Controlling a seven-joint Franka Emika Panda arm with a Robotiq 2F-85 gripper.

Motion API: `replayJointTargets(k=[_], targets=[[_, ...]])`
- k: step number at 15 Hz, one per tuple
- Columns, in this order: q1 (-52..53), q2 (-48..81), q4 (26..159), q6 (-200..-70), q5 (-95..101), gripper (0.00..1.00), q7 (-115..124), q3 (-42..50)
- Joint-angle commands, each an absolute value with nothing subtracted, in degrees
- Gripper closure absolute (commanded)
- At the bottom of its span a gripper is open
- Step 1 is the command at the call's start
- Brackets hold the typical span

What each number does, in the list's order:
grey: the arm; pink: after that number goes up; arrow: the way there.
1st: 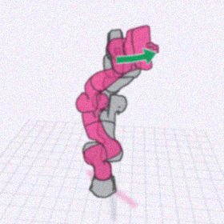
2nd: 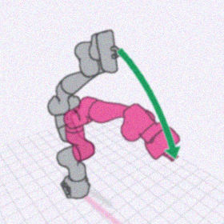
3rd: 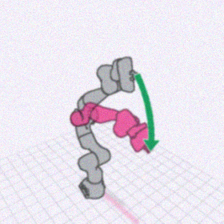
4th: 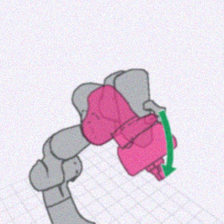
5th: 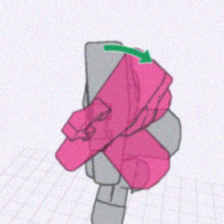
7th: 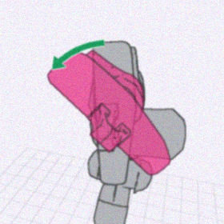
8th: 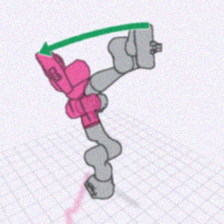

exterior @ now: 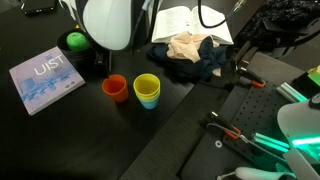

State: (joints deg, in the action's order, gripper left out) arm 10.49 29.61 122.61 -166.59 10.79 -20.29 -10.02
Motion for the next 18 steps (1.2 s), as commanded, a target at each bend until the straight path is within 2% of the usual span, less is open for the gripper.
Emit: replayJointTargets(k=[1, 14, 15, 16, 18], targets=[[8.29, 30.11, 123.58, -166.68, 10.51, 0.00, -19.62, -11.61], [5.44, 30.14, 127.96, -163.52, 7.45, 0.00, -18.26, -15.72], [5.09, 30.15, 128.10, -162.85, 6.96, 0.25, -18.55, -16.16], [4.78, 30.10, 128.28, -162.76, 6.55, 0.28, -18.86, -16.58], [4.51, 30.02, 128.21, -162.13, 5.85, 0.42, -18.94, -17.13]])
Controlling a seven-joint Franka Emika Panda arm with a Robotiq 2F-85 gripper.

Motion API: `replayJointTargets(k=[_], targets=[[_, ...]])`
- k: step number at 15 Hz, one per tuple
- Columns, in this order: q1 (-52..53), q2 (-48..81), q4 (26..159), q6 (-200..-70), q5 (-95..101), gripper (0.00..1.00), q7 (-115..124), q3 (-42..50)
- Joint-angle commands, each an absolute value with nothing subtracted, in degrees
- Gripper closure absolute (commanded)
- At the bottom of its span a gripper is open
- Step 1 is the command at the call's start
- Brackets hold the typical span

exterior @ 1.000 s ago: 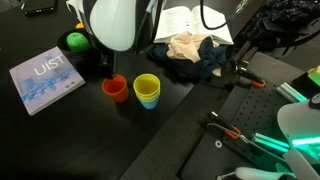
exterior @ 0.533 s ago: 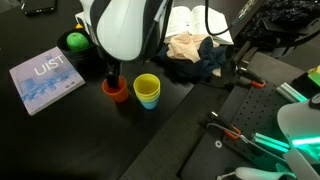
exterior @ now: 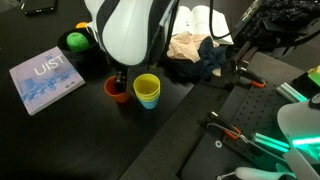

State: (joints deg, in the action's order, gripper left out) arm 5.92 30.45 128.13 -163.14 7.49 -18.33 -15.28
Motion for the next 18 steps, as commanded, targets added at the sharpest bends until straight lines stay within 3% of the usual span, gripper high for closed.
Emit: replayJointTargets(k=[1, 7, 8, 18], targets=[[4.40, 29.98, 128.16, -161.95, 5.60, 0.51, -18.99, -17.37], [4.72, 29.87, 128.09, -161.99, 5.57, 0.95, -18.75, -17.37], [4.82, 29.88, 128.04, -161.90, 5.63, 0.99, -18.65, -17.26], [6.30, 29.13, 125.81, -159.27, 6.20, 0.99, -17.45, -16.27]])
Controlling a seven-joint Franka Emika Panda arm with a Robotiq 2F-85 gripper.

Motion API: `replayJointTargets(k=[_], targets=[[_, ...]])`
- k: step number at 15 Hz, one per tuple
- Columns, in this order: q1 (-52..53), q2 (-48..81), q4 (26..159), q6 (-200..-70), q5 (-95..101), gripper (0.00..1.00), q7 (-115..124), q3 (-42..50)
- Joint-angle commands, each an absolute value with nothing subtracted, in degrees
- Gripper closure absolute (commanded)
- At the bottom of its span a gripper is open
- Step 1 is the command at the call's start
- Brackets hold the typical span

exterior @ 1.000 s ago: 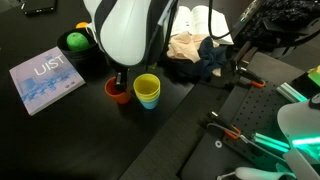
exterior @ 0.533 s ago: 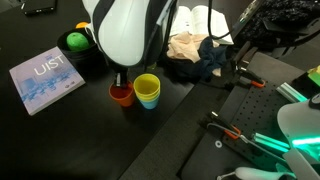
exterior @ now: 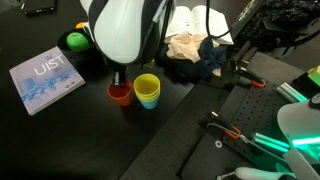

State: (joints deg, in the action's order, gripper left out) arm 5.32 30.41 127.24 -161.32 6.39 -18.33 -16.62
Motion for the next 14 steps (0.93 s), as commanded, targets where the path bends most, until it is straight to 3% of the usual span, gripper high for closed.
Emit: replayJointTargets(k=[1, 14], targets=[[6.55, 28.96, 125.47, -159.79, 6.22, 0.99, -17.13, -16.12], [9.81, 24.10, 122.94, -160.67, 11.08, 0.99, -14.10, -9.89]])
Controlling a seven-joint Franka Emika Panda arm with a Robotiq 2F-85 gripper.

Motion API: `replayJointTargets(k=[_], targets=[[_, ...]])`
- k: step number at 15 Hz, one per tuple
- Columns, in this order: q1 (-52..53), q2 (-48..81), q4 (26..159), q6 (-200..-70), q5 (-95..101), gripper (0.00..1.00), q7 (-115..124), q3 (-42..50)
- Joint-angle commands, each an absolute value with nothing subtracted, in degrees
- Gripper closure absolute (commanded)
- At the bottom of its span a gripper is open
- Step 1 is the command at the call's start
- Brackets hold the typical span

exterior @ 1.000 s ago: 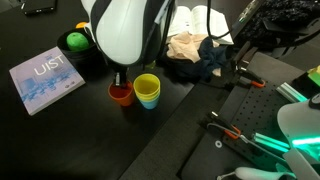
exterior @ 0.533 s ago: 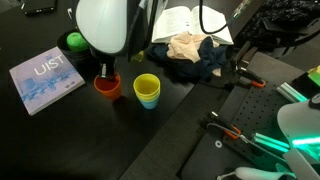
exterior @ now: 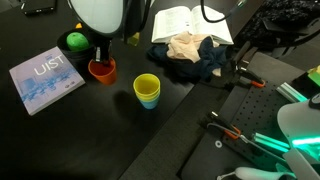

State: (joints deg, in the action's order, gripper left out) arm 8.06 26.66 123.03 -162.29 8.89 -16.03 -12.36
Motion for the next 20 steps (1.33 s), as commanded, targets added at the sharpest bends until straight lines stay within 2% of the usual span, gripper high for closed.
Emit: replayJointTargets(k=[1, 9, 20], targets=[[10.01, 23.70, 122.92, -160.55, 11.56, 0.99, -13.89, -9.34], [11.47, 19.54, 122.68, -153.17, 15.87, 0.99, -11.23, -5.87], [10.35, 10.60, 122.92, -138.30, 15.93, 0.99, -7.26, -6.75]])
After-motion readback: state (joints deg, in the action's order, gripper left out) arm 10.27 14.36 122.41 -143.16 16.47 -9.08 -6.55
